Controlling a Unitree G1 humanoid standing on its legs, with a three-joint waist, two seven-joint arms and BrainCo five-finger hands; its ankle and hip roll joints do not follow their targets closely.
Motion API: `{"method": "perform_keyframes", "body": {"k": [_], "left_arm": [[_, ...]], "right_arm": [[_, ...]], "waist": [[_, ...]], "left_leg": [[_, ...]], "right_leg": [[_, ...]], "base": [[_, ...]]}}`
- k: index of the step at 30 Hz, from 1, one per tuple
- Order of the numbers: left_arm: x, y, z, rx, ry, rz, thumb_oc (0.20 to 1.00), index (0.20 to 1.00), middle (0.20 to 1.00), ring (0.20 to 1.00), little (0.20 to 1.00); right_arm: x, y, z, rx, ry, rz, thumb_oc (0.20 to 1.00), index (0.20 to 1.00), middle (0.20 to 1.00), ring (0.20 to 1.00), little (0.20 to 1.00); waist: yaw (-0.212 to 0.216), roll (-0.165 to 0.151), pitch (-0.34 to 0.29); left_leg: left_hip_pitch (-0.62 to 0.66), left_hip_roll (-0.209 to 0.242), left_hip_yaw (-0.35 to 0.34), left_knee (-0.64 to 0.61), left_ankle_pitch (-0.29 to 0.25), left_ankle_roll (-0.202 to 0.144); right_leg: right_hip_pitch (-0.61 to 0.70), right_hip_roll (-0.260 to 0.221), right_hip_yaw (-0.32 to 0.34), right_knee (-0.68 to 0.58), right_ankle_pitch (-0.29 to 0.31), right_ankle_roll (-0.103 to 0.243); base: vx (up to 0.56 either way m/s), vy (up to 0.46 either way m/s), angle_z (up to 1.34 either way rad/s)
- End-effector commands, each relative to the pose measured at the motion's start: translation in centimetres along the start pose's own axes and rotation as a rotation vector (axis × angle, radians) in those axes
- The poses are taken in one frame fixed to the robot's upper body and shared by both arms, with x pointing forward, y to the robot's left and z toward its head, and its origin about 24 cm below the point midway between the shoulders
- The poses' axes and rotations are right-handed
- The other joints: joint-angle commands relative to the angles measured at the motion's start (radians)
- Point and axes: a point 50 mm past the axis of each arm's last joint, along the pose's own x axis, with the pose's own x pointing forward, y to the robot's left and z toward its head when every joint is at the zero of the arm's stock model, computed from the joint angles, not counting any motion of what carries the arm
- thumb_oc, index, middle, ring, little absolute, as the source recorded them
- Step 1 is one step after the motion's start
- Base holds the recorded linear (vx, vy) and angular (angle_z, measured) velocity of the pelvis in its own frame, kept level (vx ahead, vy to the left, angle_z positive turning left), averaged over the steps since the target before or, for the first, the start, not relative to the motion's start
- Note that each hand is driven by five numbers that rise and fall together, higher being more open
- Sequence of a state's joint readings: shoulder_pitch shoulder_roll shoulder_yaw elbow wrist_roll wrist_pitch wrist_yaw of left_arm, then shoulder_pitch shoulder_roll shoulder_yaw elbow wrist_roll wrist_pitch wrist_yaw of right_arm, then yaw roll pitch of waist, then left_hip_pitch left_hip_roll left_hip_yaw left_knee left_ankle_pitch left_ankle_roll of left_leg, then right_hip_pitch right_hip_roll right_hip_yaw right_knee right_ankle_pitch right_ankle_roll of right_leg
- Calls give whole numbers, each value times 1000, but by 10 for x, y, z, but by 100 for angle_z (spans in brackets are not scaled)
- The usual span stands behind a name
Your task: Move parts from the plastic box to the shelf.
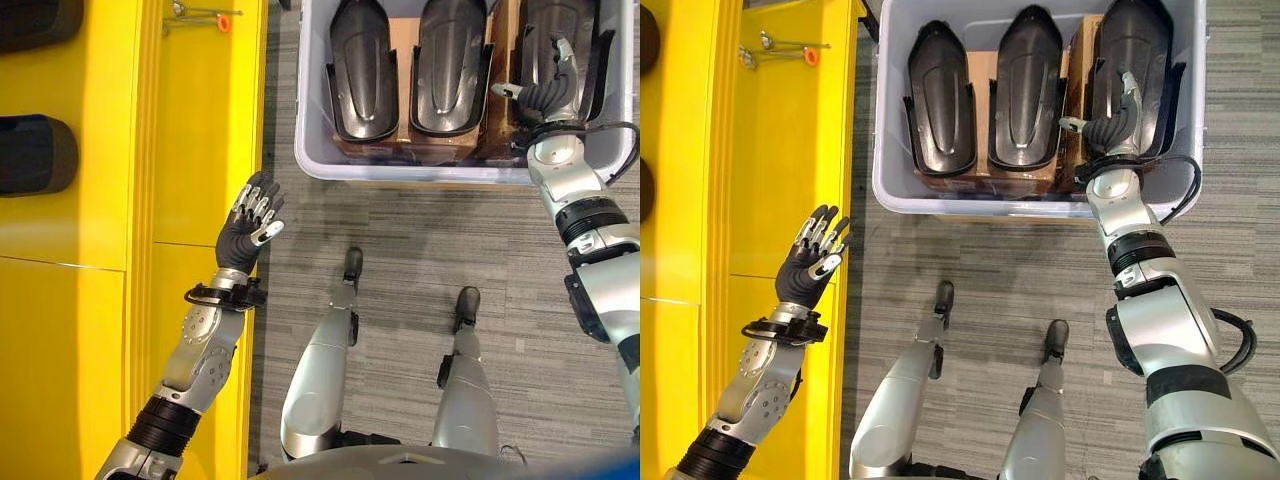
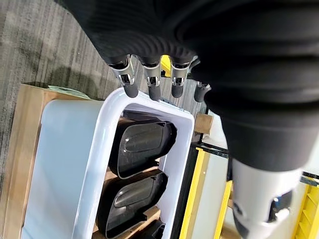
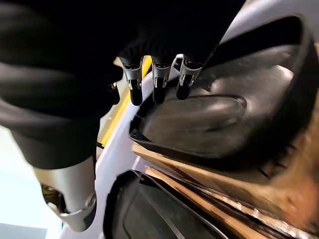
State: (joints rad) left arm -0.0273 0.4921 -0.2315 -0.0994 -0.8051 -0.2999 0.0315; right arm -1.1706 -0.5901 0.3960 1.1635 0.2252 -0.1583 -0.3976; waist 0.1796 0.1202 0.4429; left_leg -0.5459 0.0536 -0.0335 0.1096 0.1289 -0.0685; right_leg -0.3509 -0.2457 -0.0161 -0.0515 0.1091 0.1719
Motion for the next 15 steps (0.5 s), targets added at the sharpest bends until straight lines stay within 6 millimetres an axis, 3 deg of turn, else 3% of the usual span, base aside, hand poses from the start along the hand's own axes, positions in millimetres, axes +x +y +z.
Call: {"method": "perform_keyframes", "body": {"k": [1, 7, 15], "left_arm": [[-1, -18, 24, 9, -114, -95, 1000, 1000, 1000, 1000, 1000], [2, -20, 25, 15, -123, -102, 1000, 1000, 1000, 1000, 1000], [4, -16, 24, -8, -132, -82, 1000, 1000, 1000, 1000, 1000]], "right_arm": [[14, -13, 43, 74, -109, -44, 1000, 1000, 1000, 1000, 1000], [14, -11, 32, 45, -46, -21, 1000, 1000, 1000, 1000, 1000], [-3, 35, 44, 262, -101, 226, 1000, 1000, 1000, 1000, 1000]], "waist": [[6, 35, -23], [12, 45, -13], [10, 32, -10]], "left_leg": [[-57, 22, -40, 9, 14, -11], [-72, 18, -41, 19, 12, -11], [-75, 19, -42, 21, 14, -12]], "right_leg": [[-69, -51, 55, 196, -104, -18], [-79, -48, 55, 209, -111, -19], [-82, -42, 54, 216, -120, -25]], "base": [[0, 0, 0], [0, 0, 0], [0, 0, 0]]}}
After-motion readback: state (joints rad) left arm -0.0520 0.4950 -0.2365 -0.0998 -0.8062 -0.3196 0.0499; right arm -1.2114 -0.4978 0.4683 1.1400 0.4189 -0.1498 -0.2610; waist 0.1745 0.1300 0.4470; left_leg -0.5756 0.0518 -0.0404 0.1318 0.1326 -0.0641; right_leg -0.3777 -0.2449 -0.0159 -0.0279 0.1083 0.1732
